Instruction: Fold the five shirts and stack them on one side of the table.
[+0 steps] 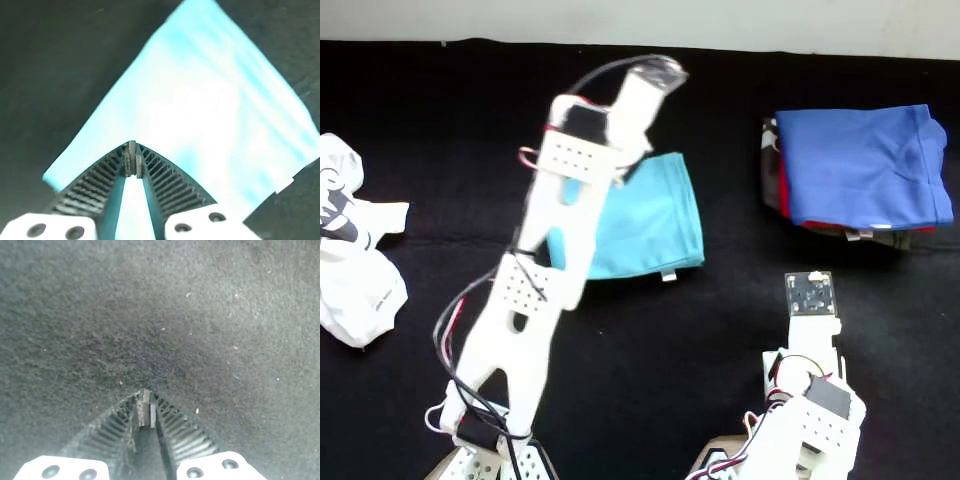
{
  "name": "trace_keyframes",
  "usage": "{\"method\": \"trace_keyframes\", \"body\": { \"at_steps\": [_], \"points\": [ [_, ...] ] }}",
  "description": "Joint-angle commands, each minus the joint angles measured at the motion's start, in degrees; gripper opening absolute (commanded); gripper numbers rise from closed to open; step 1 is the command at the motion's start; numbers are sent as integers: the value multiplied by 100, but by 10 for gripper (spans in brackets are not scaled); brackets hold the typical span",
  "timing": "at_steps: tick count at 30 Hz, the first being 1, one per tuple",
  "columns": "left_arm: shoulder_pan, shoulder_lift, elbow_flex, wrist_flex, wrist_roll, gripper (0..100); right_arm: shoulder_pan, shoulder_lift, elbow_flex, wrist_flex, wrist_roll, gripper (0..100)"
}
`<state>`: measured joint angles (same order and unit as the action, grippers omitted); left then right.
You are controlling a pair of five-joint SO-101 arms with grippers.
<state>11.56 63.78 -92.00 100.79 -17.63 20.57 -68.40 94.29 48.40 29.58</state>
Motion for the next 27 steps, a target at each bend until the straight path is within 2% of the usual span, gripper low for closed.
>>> {"method": "trace_keyframes", "body": {
  "at_steps": [1,5,9,13,15,20,23,27],
  "points": [
    [-321,-945,374,185,35,10,-13,-22,-620,488,-123,6],
    [-690,-2308,2404,167,35,10,-760,-13,-1868,1499,-1002,6],
    [-752,-3600,5279,-9,9,10,-1903,31,-2659,1640,-1327,6],
    [-497,-4224,7785,-1530,35,10,-2607,57,-2923,1235,-1363,6],
    [-347,-4479,8593,-2268,44,10,-2826,277,-2967,1042,-1354,6],
    [-435,-4699,9578,-3481,53,10,-3415,1622,-3433,637,-1371,6],
    [-602,-4681,9596,-3604,53,10,-3714,2677,-3846,391,-1371,6],
    [-629,-4840,9455,-3560,53,10,-3741,3934,-4145,-66,-1371,6]
  ]
}}
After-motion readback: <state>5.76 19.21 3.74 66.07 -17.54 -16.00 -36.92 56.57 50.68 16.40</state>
